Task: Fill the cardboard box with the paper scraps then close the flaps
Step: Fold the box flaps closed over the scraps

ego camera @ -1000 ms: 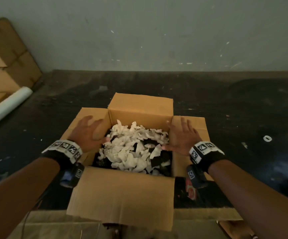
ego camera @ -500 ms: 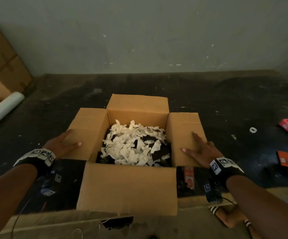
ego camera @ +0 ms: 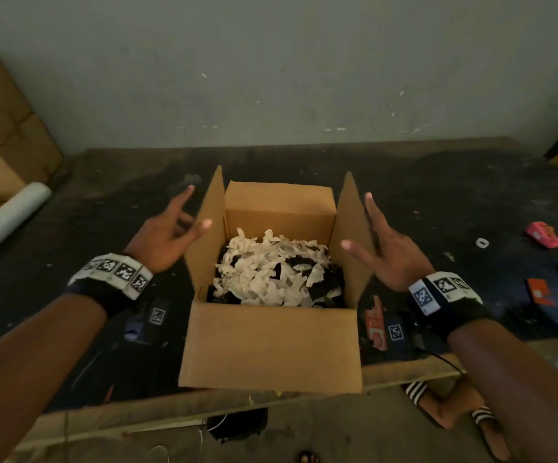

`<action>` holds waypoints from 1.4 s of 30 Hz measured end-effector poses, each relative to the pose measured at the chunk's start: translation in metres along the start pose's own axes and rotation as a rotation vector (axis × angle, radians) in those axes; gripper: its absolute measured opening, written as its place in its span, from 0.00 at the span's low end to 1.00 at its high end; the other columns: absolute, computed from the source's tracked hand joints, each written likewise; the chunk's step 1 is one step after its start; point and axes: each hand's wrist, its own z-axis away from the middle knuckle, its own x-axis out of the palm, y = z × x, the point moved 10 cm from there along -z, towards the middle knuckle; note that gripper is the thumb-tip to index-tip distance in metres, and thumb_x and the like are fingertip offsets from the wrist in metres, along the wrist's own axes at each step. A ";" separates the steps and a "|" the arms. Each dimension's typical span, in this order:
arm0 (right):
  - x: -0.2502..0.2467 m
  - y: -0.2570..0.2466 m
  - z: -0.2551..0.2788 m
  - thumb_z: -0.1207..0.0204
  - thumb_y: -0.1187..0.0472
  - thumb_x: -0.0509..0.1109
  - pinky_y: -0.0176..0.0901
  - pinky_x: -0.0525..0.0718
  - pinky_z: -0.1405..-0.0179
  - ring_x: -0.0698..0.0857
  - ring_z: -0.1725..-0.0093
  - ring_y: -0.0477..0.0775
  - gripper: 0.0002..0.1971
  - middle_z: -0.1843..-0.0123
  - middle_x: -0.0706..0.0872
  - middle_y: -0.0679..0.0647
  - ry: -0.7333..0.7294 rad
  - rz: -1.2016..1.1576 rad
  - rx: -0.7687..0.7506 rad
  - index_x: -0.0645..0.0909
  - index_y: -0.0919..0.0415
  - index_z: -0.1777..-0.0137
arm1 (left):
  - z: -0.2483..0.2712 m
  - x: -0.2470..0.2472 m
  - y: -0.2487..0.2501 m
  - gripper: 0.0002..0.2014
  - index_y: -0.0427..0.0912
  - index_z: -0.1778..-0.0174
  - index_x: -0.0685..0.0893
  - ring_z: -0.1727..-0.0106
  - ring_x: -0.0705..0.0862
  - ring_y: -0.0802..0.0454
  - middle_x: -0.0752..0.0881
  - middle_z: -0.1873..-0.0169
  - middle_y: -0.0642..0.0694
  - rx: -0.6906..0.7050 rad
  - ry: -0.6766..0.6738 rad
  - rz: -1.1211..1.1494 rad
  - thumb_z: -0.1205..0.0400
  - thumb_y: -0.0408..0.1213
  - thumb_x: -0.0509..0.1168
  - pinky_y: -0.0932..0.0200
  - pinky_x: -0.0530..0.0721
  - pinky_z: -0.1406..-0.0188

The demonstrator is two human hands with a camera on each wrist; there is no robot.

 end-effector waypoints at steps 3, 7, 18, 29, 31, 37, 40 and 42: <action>0.016 -0.019 0.000 0.16 0.33 0.54 0.66 0.65 0.21 0.75 0.21 0.63 0.40 0.13 0.67 0.55 -0.038 -0.071 -0.049 0.34 0.36 0.12 | 0.000 0.027 0.007 0.29 0.62 0.12 0.56 0.37 0.82 0.53 0.81 0.32 0.52 0.038 -0.061 0.020 0.10 0.57 0.53 0.50 0.74 0.39; 0.061 0.007 -0.008 0.23 0.22 0.46 0.69 0.58 0.17 0.59 0.13 0.63 0.40 0.10 0.55 0.51 -0.159 -0.016 0.031 0.49 0.33 0.12 | 0.000 0.077 -0.032 0.36 0.69 0.15 0.61 0.22 0.74 0.40 0.66 0.17 0.45 0.000 -0.221 -0.145 0.19 0.76 0.41 0.45 0.74 0.28; 0.152 0.098 -0.026 0.50 0.07 0.51 0.76 0.58 0.19 0.69 0.18 0.70 0.46 0.10 0.57 0.53 -0.437 -0.025 0.215 0.27 0.04 0.36 | 0.019 0.144 -0.100 0.34 0.74 0.16 0.34 0.14 0.62 0.33 0.51 0.10 0.43 -0.303 -0.511 -0.095 0.11 0.62 0.50 0.39 0.59 0.16; 0.134 0.083 -0.035 0.25 0.25 0.59 0.61 0.64 0.16 0.68 0.17 0.68 0.41 0.10 0.56 0.56 -0.523 0.044 0.098 0.30 0.14 0.25 | 0.064 0.157 -0.096 0.36 0.75 0.17 0.32 0.20 0.73 0.33 0.57 0.11 0.39 -0.387 -0.434 -0.065 0.11 0.61 0.52 0.41 0.67 0.19; 0.135 0.082 -0.039 0.31 0.20 0.56 0.62 0.65 0.16 0.69 0.17 0.66 0.42 0.10 0.57 0.56 -0.549 0.055 0.056 0.30 0.12 0.26 | 0.062 0.155 -0.100 0.36 0.79 0.17 0.35 0.15 0.66 0.36 0.56 0.11 0.43 -0.360 -0.388 -0.050 0.13 0.64 0.54 0.39 0.63 0.17; 0.111 0.095 -0.041 0.09 0.45 0.51 0.57 0.61 0.17 0.68 0.17 0.66 0.30 0.10 0.56 0.55 -0.556 0.091 -0.041 0.37 0.12 0.23 | 0.048 0.146 -0.103 0.36 0.87 0.21 0.40 0.11 0.57 0.40 0.53 0.10 0.48 -0.306 -0.340 -0.065 0.23 0.78 0.50 0.34 0.57 0.14; 0.108 0.102 -0.032 0.13 0.53 0.65 0.54 0.76 0.29 0.74 0.21 0.64 0.45 0.09 0.51 0.52 -0.613 0.228 -0.146 0.32 0.17 0.21 | 0.047 0.149 -0.100 0.41 0.84 0.19 0.40 0.11 0.57 0.42 0.53 0.10 0.49 -0.298 -0.361 -0.043 0.28 0.80 0.49 0.34 0.57 0.14; 0.110 0.107 -0.026 0.21 0.45 0.73 0.59 0.83 0.33 0.78 0.25 0.65 0.54 0.09 0.43 0.49 -0.639 0.300 -0.175 0.26 0.17 0.23 | 0.044 0.150 -0.103 0.42 0.83 0.19 0.40 0.12 0.57 0.41 0.54 0.10 0.48 -0.308 -0.374 -0.054 0.28 0.80 0.50 0.33 0.58 0.15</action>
